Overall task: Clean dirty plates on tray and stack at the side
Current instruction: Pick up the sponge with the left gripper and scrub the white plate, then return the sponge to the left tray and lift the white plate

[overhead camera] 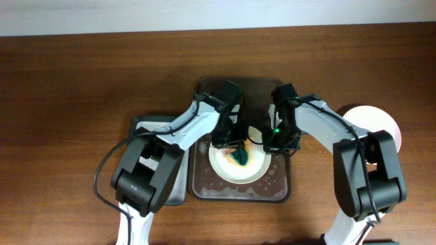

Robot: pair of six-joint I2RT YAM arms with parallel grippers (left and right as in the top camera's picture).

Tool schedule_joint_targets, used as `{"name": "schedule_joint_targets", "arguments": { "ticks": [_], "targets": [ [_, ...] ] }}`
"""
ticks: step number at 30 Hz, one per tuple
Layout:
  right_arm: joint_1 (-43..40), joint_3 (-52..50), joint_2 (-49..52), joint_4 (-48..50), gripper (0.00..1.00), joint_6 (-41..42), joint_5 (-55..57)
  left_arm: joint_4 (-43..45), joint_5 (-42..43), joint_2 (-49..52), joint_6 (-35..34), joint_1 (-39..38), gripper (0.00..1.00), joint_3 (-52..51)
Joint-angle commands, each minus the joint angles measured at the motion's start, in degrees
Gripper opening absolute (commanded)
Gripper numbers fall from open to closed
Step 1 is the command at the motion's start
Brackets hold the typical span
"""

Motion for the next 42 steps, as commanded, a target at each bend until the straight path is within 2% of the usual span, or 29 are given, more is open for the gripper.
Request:
{"name": "schedule_joint_targets", "arguments": {
  "ticks": [1,3,5,6,7,9,10,13,16,18,20,22,23,28,30,34,35,38,40,42],
  "targets": [
    [-0.02,-0.22,1.05,0.11,0.04,0.57,2.6,-11.52,-18.82,2.86,0.85,1.6,0.0,0.33],
    [-0.11,-0.22,1.05,0.31,0.04,1.36,2.64,-16.5,-29.86,-0.24,1.31,4.9,0.0,1.4],
    [-0.11,-0.22,1.05,0.68,0.04,2.1,2.62,-16.68,-33.27,-0.94,1.7,5.77,0.0,1.38],
    [-0.11,-0.22,1.05,0.81,0.04,2.6,2.64,-16.2,-30.88,-0.94,1.68,5.51,0.0,1.38],
    [-0.11,-0.22,1.05,1.18,0.04,3.63,2.6,-14.91,-24.37,-0.94,1.68,5.03,0.0,1.38],
    [-0.11,-0.22,1.05,2.05,0.04,5.86,2.14,-7.13,-4.15,-0.94,1.68,2.86,0.0,1.05],
    [-0.11,-0.22,1.05,2.54,0.04,6.19,1.18,-4.11,0.37,-0.94,1.64,1.62,0.0,1.05],
    [-0.11,-0.22,1.05,2.69,0.04,6.16,0.92,1.55,2.78,-0.87,0.5,-2.67,0.0,1.05],
    [-0.11,-0.22,1.05,2.67,0.04,6.16,0.92,1.81,2.8,-0.83,-0.11,-4.31,0.0,1.01],
    [-0.11,-0.22,1.05,2.45,0.04,6.16,0.92,-0.33,0.83,-0.83,-0.09,-4.13,0.02,1.01],
    [-0.11,-0.22,1.05,2.23,0.04,6.14,0.92,-4.17,-12.76,-0.83,0.44,-2.36,0.05,1.01],
    [-0.11,-0.22,1.05,2.23,0.04,6.14,0.94,-8.22,-31.65,-0.83,3.19,-0.96,0.02,1.01],
    [-0.11,-0.22,1.05,2.21,0.04,6.14,0.92,-9.92,-37.35,-0.83,3.21,-0.44,0.0,1.01],
    [-0.11,-0.22,1.05,2.21,0.04,5.88,1.16,-13.75,-54.73,-0.85,3.21,1.14,0.0,2.4],
    [-0.11,-0.22,1.05,2.23,0.04,5.9,1.16,-17.92,-53.2,-0.85,3.19,1.07,0.0,6.97],
    [-0.11,-0.2,-0.24,2.16,0.04,4.79,1.14,-28.98,-38.03,-1.84,3.58,1.62,0.0,24.28],
    [-0.04,-0.22,-2.49,2.03,0.04,3.02,1.18,-32.68,-34.42,-3.76,6.1,3.08,0.0,27.89],
    [0.04,-0.22,-11.91,1.4,0.04,-1.18,3.37,-42.69,-33.88,-11.56,8.63,11.06,0.0,28.44],
    [1.2,-0.22,-20.06,0.07,0.04,-1.2,10.12,-47.71,-34.64,-12.74,12.7,17.4,0.05,28.41],
    [5.05,-0.22,-26.49,-2.01,0.04,-1.16,19.89,-48.48,-34.23,-12.74,13.35,22.47,0.03,26.51]
  ]
}}
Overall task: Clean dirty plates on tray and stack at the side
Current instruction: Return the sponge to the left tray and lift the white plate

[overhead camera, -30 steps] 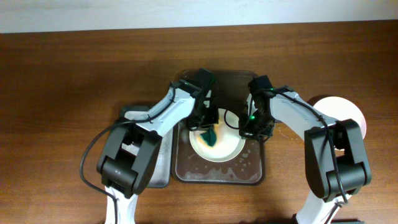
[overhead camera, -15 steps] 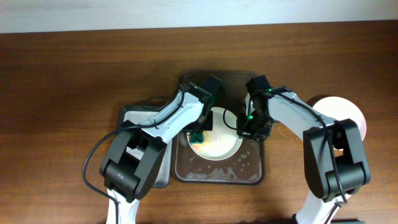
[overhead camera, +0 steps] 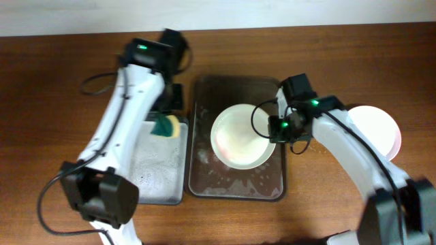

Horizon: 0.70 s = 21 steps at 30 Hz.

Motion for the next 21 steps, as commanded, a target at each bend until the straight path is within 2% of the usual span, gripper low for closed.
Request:
{"name": "schedule_joint_targets", "arguments": {
  "ticks": [1,3,5,7,9,12,13,14,17,21],
  "targets": [
    [6.4,0.17,-8.41,-2.25,0.04,-0.83,15.98,1.18,1.44,-0.85,4.42,6.88,0.0,-3.28],
    [15.04,0.17,-10.8,-5.2,0.04,-0.63,31.26,7.82,9.14,-1.27,9.9,10.54,0.0,-11.1],
    [21.88,0.17,-10.8,-6.08,0.04,0.76,40.83,13.6,9.75,-1.81,9.88,11.98,0.09,-19.82],
    [28.48,0.17,-10.8,-6.73,0.04,1.33,50.47,19.19,11.65,-3.37,9.88,11.98,0.35,-26.36],
    [34.77,0.17,-10.8,-8.46,0.04,5.97,61.35,20.59,12.02,-7.17,9.88,11.98,0.49,-27.19],
    [41.4,0.17,-10.8,-11.74,0.04,9.4,67.41,20.37,12.07,-15.58,9.88,11.98,0.68,-27.19],
    [43.5,0.17,-10.8,-13.18,0.04,12.76,71.14,19.98,13.03,-18.69,9.88,11.98,0.8,-27.19],
    [45.35,0.2,-10.8,-13.57,0.04,12.9,73.96,19.87,13.81,-20.24,9.88,11.98,1.0,-27.19],
    [51.98,0.2,-10.8,-13.57,0.04,12.87,83.23,18.45,16.04,-22.8,9.88,11.98,1.0,-27.21],
    [53.75,0.2,-10.8,-13.57,0.04,12.85,85.68,19.3,16.04,-22.8,9.88,11.98,1.0,-27.21]
  ]
}}
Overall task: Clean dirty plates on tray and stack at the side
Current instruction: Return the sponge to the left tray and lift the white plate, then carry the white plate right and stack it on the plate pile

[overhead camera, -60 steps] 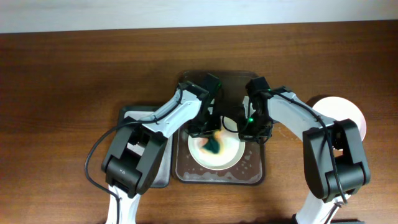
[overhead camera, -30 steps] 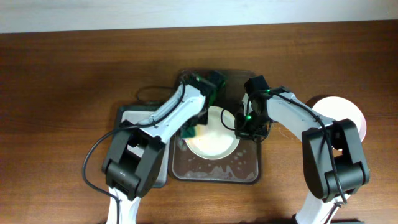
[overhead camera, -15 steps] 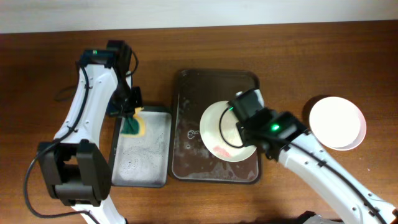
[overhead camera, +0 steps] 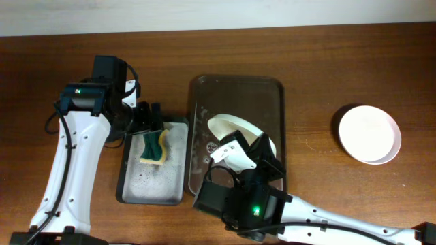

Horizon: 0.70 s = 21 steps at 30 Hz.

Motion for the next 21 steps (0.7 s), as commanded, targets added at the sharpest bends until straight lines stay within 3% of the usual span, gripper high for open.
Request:
{"name": "schedule_joint_targets", "arguments": {
  "ticks": [1,13,15,16,17,18,19,21],
  "targets": [
    [0.28,0.2,-0.81,-0.04,0.04,1.73,4.31,0.31,0.92,-0.98,0.31,0.11,1.0,0.24],
    [0.17,0.2,-0.81,-0.46,0.04,1.73,4.07,0.31,0.94,-0.98,0.28,0.11,1.0,0.24],
    [-1.7,0.17,-0.83,-3.52,0.04,2.8,8.7,0.31,0.94,-0.98,0.31,0.11,1.0,0.24],
    [-2.56,0.2,-0.81,-0.74,0.04,3.65,3.74,0.31,0.92,-0.98,0.28,0.11,1.0,0.24],
    [-2.45,0.17,-0.72,-1.97,0.04,-1.97,3.02,0.31,0.92,-0.98,0.31,0.11,0.99,0.24],
    [-3.78,0.24,-0.72,-2.51,0.04,3.26,7.19,0.31,0.92,-0.98,0.31,0.11,1.0,0.24],
    [-3.41,0.61,-0.7,1.22,0.04,-3.82,2.62,0.31,0.92,-0.98,0.31,0.11,0.99,0.24],
    [-4.31,0.85,-0.79,1.97,0.04,-2.64,5.46,0.31,0.94,-0.98,0.31,0.11,1.0,0.24]
  ]
}}
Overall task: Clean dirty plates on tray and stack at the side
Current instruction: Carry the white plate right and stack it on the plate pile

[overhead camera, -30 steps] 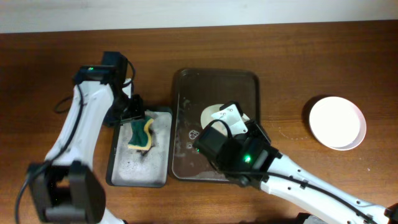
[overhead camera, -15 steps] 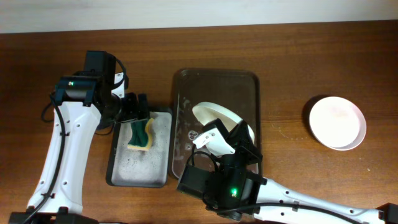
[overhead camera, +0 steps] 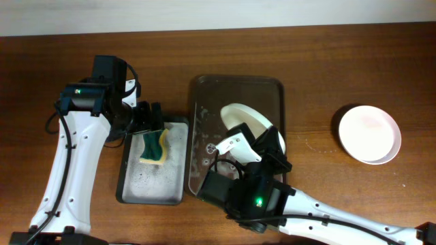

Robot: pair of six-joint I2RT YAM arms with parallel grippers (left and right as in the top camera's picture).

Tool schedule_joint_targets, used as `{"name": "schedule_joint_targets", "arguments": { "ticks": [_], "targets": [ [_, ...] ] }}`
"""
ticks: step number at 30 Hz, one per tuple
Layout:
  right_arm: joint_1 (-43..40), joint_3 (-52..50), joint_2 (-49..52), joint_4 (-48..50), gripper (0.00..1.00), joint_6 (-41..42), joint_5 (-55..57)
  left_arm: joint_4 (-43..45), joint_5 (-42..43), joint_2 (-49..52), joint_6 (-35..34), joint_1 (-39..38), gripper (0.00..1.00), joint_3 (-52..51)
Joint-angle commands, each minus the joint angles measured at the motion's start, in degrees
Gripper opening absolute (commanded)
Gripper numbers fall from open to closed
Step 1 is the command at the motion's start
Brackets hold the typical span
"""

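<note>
A white plate (overhead camera: pixel 242 117) hangs tilted over the dark wet tray (overhead camera: pixel 204 92). My right gripper (overhead camera: pixel 274 146) is shut on its near right rim, and the arm, raised close to the camera, hides the plate's lower part. Beside the tray, a green and yellow sponge (overhead camera: pixel 154 146) lies in the small grey tray (overhead camera: pixel 174 163). The tips of my left gripper (overhead camera: pixel 147 121) are at the sponge's far end. Whether they still pinch it does not show.
A clean white plate (overhead camera: pixel 370 134) rests on the wooden table at the right side. The raised right arm (overhead camera: pixel 252 201) covers the tray's near edge and the table in front of it. The left arm (overhead camera: pixel 75 156) runs along the table's left side.
The right gripper and the tilted plate have shifted a little to the right and farther back over the tray. The left arm and the sponge have not moved.
Both grippers were at the plate in the tray, the left with the sponge on it. Then the left held the sponge over the grey tray and the right gripped the plate's rim. Then the sponge lay in the grey tray and the plate was lifted, tilted; now it hangs farther right.
</note>
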Motion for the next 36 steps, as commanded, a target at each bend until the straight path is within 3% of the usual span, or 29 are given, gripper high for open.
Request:
{"name": "schedule_joint_targets", "arguments": {
  "ticks": [1,2,6,24,26,27,28,29,30,31,36],
  "targets": [
    [-0.55,0.83,-0.52,2.32,0.04,-5.73,0.42,0.13,0.59,-0.98,0.33,0.11,1.0,0.24],
    [-1.75,0.9,-0.59,4.5,0.04,-0.72,0.61,0.13,0.59,-0.98,0.33,0.11,0.99,0.24],
    [-2.62,0.94,-0.55,6.49,0.04,-6.12,-1.27,0.13,0.59,-0.98,0.33,0.11,0.99,0.24],
    [-2.8,0.94,-0.66,6.75,0.04,-5.86,-1.81,0.13,0.59,-0.98,0.33,0.11,0.99,0.24],
    [-2.89,0.94,-0.57,9.42,0.04,-6.19,-11.26,0.13,0.59,-0.98,0.33,0.11,0.99,0.24],
    [-4.33,0.94,-0.5,7.8,0.04,-3.34,-5.92,0.13,0.59,-0.98,0.33,0.11,0.99,0.24],
    [-5.73,1.09,-0.66,11.26,0.04,-4.59,-16.37,0.13,0.59,-0.98,0.33,0.11,0.99,0.24],
    [-7.85,0.94,-0.55,9.49,0.04,-1.46,-18.75,0.13,0.59,-0.98,0.31,0.11,0.99,0.24],
    [-13.49,0.94,-0.55,9.68,0.04,5.99,-34.03,0.13,0.59,-0.98,0.31,0.11,0.99,0.24],
    [-21.49,0.94,-0.37,10.88,0.04,5.97,-48.5,0.13,0.59,-0.98,0.33,0.11,0.99,0.24],
    [-59.6,2.34,-1.9,13.44,0.04,-0.26,-86.55,0.13,0.59,-0.98,0.31,0.11,0.99,0.24]
  ]
}}
